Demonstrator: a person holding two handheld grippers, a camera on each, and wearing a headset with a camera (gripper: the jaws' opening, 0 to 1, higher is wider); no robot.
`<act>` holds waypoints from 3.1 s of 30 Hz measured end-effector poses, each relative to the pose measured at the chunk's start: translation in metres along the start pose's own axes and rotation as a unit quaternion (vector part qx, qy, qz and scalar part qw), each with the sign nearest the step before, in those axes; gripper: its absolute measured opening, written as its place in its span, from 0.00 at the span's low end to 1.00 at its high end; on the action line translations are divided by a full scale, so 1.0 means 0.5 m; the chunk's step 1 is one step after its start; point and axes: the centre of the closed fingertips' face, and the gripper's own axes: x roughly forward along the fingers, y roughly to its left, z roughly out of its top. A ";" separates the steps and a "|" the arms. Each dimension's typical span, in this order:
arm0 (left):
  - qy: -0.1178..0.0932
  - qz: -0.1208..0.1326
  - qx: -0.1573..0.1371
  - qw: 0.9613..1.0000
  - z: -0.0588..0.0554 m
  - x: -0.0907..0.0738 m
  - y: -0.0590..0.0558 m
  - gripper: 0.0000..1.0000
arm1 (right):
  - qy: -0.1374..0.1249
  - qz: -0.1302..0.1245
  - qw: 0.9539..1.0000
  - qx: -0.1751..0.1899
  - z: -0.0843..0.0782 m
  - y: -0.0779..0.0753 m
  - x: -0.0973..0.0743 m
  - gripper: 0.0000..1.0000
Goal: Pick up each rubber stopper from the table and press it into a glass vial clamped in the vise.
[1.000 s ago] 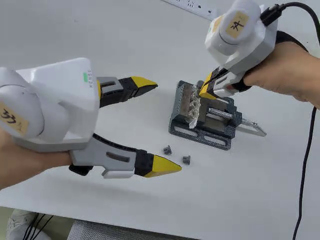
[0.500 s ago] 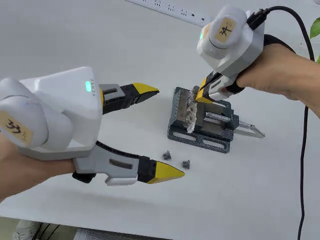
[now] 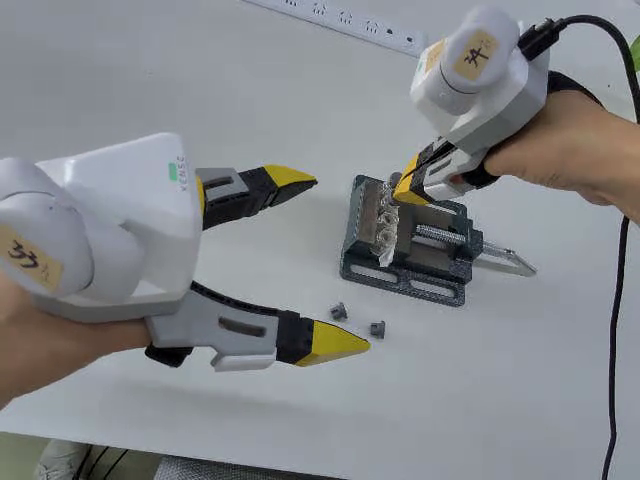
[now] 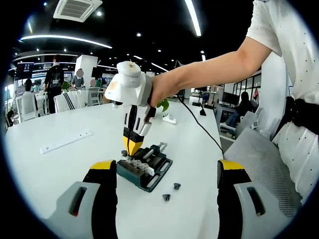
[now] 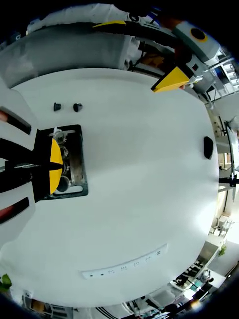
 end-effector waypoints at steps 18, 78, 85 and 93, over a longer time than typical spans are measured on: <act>-0.004 0.007 -0.005 1.000 0.010 0.008 -0.001 0.81 | 0.024 0.017 1.000 -0.006 -0.001 0.005 0.005 0.00; 0.041 0.006 0.027 0.999 0.021 -0.009 -0.016 0.86 | -0.185 -0.029 0.978 0.091 -0.055 0.053 -0.117 0.30; 0.054 0.010 0.032 0.998 0.019 -0.013 -0.013 0.88 | -0.246 -0.023 0.963 0.105 -0.065 0.082 -0.132 0.43; 0.064 0.013 0.036 0.997 0.018 -0.016 -0.012 0.90 | -0.310 -0.021 0.943 0.118 -0.075 0.114 -0.147 0.49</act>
